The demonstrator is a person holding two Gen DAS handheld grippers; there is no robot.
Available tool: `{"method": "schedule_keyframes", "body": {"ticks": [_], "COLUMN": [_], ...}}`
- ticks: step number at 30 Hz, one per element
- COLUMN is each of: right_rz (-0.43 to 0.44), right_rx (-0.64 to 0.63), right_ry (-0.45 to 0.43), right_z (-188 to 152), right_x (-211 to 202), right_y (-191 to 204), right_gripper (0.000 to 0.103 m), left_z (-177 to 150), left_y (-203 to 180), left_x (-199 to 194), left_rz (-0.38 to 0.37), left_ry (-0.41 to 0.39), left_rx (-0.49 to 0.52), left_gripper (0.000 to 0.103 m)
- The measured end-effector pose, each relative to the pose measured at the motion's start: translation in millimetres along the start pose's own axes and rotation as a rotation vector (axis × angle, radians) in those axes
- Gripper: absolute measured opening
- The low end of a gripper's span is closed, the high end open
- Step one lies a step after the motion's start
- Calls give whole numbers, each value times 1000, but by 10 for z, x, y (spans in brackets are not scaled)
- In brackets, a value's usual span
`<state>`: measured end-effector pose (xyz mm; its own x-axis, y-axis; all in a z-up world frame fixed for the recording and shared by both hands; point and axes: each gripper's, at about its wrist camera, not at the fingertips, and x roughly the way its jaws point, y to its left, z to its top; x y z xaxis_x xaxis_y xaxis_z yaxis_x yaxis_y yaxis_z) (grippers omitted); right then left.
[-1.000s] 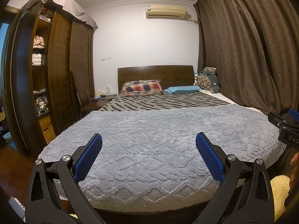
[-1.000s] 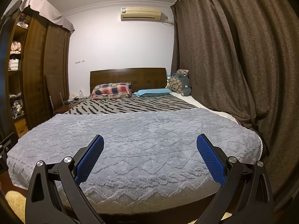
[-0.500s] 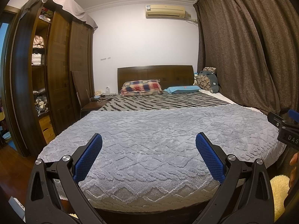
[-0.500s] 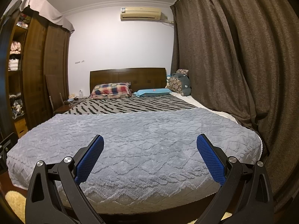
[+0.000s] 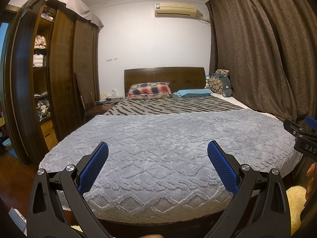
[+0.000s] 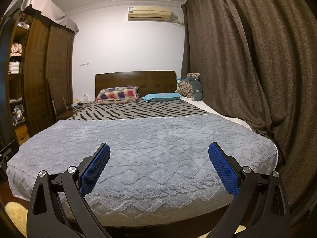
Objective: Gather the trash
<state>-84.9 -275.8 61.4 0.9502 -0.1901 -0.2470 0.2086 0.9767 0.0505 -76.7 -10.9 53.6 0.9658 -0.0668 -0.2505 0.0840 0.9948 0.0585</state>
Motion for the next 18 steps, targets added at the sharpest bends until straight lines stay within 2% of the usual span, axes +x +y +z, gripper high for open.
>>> {"method": "schedule_keyframes", "body": {"ticks": [18], "right_rz": [1], "right_rx": [-6], "right_ry": [10], "right_z": [12], "right_x": [23], "right_y": [-8], "right_gripper": [100], "left_z": [-4], "left_y": [11], "left_x": [7], "left_rz": [1], "left_ry": [2], "left_rx": [-5], "left_gripper": [95]}}
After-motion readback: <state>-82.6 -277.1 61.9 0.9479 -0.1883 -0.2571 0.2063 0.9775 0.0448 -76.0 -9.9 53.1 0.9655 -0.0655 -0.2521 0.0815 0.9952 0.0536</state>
